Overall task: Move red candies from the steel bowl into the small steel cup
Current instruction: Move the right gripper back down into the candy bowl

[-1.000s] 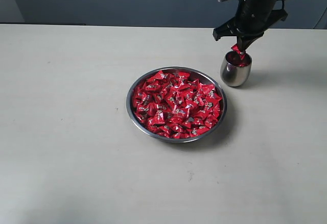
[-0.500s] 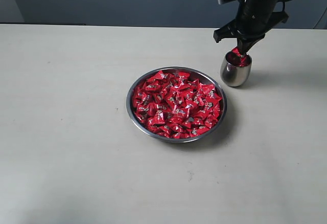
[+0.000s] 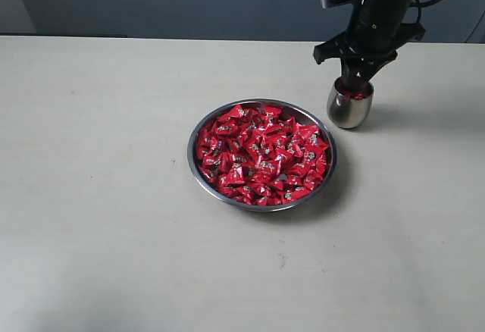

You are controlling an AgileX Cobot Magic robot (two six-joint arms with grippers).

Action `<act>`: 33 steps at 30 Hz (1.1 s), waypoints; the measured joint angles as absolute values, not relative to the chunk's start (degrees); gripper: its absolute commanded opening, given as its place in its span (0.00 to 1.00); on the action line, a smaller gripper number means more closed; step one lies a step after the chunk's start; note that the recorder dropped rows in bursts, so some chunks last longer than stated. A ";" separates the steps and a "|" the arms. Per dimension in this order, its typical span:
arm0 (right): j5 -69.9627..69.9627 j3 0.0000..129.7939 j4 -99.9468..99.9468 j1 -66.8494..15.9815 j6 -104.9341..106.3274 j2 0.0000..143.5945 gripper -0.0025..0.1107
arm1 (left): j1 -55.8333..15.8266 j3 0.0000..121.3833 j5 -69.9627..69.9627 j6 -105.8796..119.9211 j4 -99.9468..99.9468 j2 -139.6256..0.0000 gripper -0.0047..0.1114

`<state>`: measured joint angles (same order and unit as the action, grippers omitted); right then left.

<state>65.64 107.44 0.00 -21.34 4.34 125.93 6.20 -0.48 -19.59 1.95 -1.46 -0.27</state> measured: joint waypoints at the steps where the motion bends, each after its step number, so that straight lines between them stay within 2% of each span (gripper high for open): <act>1: 66.10 107.44 -1.44 -21.46 4.69 125.93 0.33 | 6.20 -0.48 -19.59 1.95 -1.46 -0.27 0.04; 17: 68.73 104.38 -12.01 -31.50 10.70 121.23 0.31 | 6.20 -0.48 -19.59 1.95 -1.46 -0.27 0.04; 21: 63.37 98.28 -15.02 -32.72 11.63 115.91 0.31 | 6.20 -0.48 -19.59 1.95 -1.46 -0.27 0.04; 26: 50.69 84.42 -16.97 -35.07 11.97 110.36 0.31 | 6.20 -0.48 -19.59 1.95 -1.46 -0.27 0.04; 33: 42.44 77.44 -17.30 -38.43 12.11 112.26 0.31 | 6.20 -0.48 -19.59 1.95 -1.46 -0.27 0.04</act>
